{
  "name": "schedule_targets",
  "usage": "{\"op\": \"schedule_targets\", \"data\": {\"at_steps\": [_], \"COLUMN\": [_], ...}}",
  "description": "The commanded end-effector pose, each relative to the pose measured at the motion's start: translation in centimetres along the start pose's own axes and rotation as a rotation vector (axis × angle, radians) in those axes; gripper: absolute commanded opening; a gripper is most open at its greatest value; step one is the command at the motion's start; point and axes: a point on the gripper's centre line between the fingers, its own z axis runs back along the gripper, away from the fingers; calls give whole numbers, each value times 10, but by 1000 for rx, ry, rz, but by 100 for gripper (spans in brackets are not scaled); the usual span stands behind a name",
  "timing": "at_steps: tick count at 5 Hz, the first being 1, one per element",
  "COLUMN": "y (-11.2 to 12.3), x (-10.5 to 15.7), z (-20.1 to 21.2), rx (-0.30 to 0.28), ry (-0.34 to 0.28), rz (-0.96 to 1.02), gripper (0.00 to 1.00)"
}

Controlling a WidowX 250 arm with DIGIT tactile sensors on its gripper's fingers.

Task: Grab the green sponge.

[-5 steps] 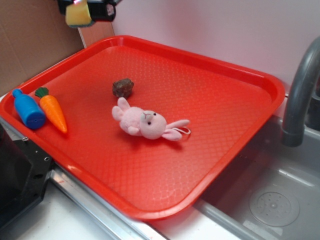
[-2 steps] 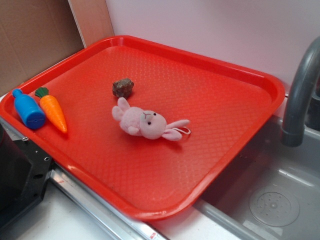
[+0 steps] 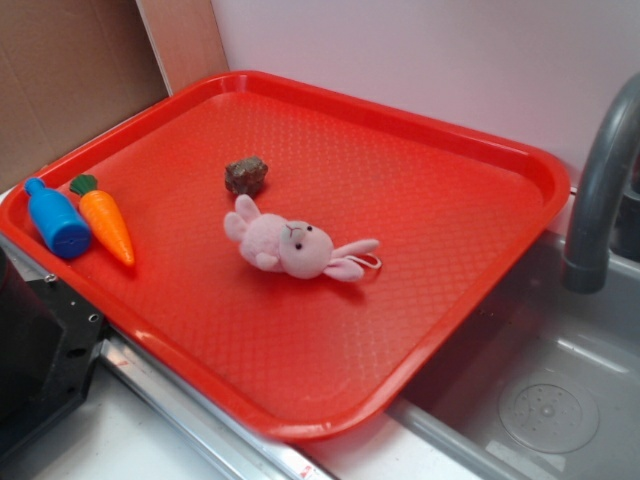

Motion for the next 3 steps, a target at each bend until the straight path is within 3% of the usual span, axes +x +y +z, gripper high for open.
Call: {"op": "schedule_targets", "data": {"at_steps": [1, 3], "y": [21, 32], "x": [-32, -22], "z": [-22, -44], "rx": [-32, -17], "ry": [34, 52], "rz": [82, 87], "gripper": [0, 0]}}
